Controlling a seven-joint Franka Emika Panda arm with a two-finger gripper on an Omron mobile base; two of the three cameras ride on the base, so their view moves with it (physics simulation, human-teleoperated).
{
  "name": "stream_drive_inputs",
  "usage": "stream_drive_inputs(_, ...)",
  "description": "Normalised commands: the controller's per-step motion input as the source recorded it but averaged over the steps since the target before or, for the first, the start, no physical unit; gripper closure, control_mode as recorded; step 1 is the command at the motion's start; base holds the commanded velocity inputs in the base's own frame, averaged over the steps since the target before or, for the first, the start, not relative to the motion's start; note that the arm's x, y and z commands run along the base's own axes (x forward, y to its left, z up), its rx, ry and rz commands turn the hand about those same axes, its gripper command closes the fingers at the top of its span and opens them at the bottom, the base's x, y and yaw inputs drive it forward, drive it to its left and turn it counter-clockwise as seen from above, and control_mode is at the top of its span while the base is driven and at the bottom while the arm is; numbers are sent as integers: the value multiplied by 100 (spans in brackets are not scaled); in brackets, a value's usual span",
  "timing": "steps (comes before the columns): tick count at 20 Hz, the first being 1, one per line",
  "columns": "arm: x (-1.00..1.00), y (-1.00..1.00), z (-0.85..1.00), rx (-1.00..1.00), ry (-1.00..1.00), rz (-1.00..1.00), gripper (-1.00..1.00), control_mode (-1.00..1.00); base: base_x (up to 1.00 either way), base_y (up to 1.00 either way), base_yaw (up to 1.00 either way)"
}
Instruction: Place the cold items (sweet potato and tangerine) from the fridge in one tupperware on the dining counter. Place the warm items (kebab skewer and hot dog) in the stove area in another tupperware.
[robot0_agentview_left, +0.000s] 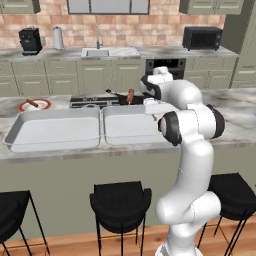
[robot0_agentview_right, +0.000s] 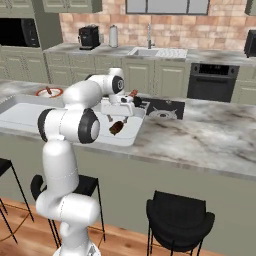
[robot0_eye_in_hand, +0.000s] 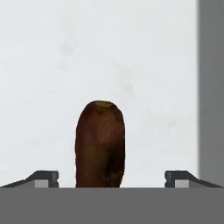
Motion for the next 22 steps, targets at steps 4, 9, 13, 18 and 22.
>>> stream_drive_inputs(4,-4,15,37,-2,0,-3,-100,-100,0,0,0)
stream_drive_inputs(9,-73,3,91,0,-2,-1,-100,-100,0,0,0)
stream_drive_inputs(13,-100,-5,64,5,-20,4,-100,-100,0,0,0)
stream_drive_inputs(18,-100,-4,2,1,-25,33,-100,-100,0,0,0)
stream_drive_inputs(22,-100,25,13,0,-11,23,-100,-100,0,0,0)
